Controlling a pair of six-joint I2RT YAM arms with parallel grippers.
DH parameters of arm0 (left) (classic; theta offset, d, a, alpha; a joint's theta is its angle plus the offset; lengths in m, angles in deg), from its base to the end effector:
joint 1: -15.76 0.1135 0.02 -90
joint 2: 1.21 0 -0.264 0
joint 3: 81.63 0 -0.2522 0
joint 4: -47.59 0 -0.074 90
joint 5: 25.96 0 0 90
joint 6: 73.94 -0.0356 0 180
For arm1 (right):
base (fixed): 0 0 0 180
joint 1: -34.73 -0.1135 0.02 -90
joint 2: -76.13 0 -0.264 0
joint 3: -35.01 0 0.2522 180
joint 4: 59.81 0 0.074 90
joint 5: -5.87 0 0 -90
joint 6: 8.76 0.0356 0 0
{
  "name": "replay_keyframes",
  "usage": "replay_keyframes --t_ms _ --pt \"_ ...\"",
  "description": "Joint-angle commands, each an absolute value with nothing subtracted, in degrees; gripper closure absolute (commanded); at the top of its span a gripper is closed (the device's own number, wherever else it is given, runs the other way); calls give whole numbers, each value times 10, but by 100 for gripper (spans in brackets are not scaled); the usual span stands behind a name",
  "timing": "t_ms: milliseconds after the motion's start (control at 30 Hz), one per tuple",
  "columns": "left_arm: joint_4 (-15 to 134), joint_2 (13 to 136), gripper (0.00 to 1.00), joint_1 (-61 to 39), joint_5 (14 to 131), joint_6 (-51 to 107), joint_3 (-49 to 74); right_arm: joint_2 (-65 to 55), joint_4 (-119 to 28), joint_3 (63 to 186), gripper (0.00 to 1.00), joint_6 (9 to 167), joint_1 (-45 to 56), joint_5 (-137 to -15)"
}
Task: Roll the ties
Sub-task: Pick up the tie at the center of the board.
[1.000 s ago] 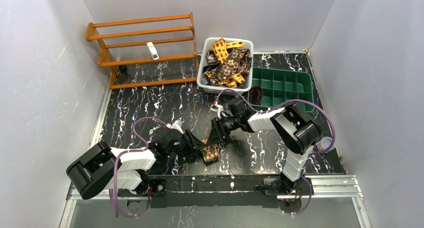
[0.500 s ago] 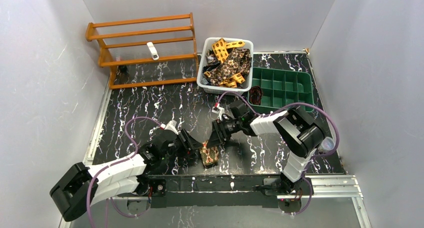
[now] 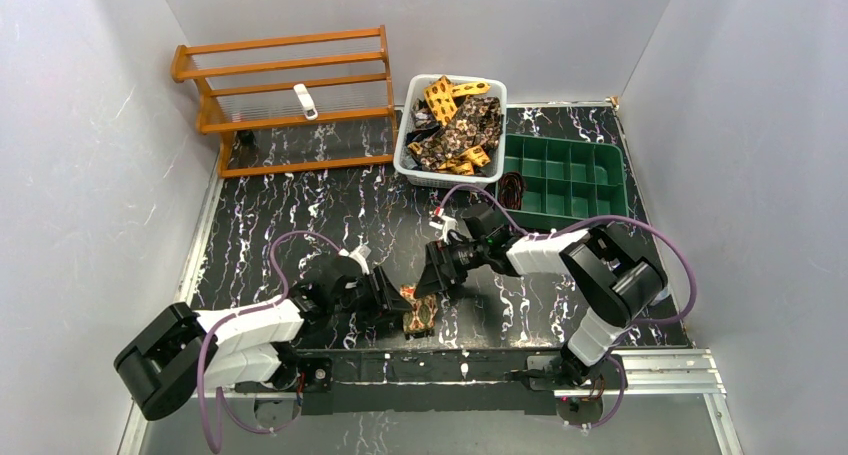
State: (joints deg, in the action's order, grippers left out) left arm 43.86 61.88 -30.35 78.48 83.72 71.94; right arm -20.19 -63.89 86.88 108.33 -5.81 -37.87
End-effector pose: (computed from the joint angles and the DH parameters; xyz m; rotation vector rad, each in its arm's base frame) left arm 0.1280 -0.1459 0.1394 -0.2960 2.4694 -1.3018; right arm 0.2145 0.2173 0.1354 -0.7631 2.3629 1.4914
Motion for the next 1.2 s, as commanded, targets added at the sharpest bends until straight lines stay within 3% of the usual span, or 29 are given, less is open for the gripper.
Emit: replay_keyframes --t_ms 0,233,633,900,1000,1167 --pt "461 619 55 -307 797 810 706 -184 -546 863 1 1096 -59 -474" --pt "476 634 62 -307 777 792 708 -193 -630 826 4 1146 -67 -382" --pt "456 649 70 -308 745 797 724 -163 -640 814 4 1180 -98 -418" --pt "455 630 72 -308 730 812 744 -188 -671 826 17 1231 -136 -478" --pt "456 629 74 -307 725 818 749 -185 -681 823 33 1246 -146 -499" --pt "459 621 75 -308 716 824 758 -165 -698 817 33 1262 -149 -529"
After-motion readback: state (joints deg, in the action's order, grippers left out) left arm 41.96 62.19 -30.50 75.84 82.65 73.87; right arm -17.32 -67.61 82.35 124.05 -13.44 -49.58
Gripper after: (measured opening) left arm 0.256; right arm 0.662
